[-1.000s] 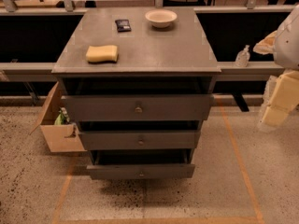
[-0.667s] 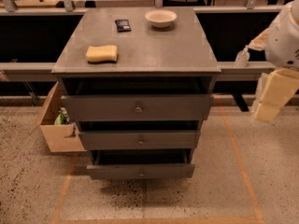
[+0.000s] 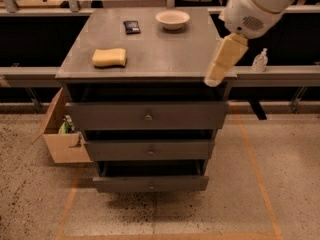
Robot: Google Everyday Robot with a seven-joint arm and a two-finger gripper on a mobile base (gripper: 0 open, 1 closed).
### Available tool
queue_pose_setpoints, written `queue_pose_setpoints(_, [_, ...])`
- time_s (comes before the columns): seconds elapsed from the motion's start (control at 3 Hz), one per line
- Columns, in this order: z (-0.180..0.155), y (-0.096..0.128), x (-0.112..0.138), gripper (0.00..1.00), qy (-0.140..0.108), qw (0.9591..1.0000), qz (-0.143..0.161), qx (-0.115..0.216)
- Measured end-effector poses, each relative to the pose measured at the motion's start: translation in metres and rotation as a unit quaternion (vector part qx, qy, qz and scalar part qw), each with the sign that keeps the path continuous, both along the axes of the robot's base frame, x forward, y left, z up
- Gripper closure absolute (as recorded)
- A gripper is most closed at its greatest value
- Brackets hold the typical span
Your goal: Pick sponge
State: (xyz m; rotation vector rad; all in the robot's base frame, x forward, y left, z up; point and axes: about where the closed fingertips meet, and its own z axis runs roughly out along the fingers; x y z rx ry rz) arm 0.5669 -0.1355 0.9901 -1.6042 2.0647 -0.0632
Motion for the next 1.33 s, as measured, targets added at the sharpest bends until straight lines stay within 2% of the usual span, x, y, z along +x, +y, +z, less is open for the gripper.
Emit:
queue_pose_setpoints(0.33, [0.001,0.036,0.064,0.0,-0.028,0.9927,0.057,0.103])
queue_pose_setpoints(0.67, [-0.029,0.073,0.115,0.0,-0.017,0.9793,0.135,0.15])
queue_pose_setpoints(1.0, [-0.06,0.104,0.162,0.0,-0.003,0.9679,0.19,0.165])
queue_pose_setpoints(1.33, [-0.042,0.097,0.169,0.0,-0.025,0.9682,0.181,0.171])
